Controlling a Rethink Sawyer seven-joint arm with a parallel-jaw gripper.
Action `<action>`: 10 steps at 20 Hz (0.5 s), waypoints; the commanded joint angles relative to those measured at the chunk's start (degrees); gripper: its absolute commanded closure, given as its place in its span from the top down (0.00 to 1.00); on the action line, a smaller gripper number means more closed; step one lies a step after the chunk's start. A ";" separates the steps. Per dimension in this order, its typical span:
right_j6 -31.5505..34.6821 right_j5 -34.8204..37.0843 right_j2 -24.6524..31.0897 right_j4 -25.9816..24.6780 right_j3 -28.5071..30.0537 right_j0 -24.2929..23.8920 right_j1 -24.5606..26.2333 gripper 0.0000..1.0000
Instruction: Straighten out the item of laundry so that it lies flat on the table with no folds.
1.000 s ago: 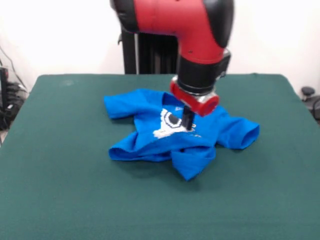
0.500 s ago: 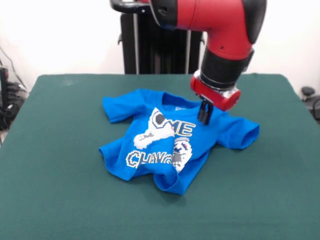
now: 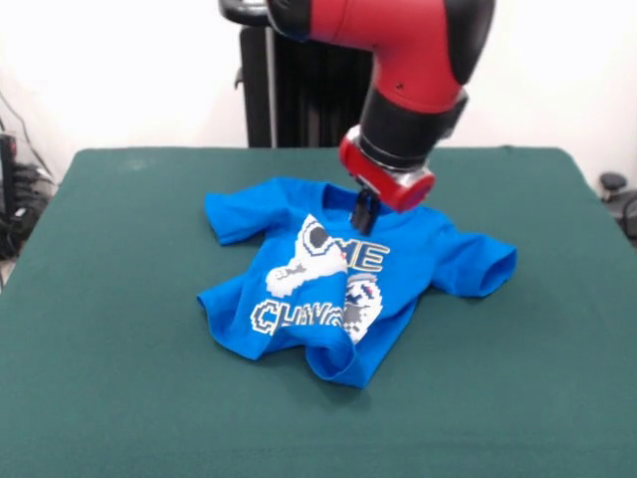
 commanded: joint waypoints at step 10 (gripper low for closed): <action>-0.36 -5.44 7.29 1.29 -4.72 -3.21 14.80 0.00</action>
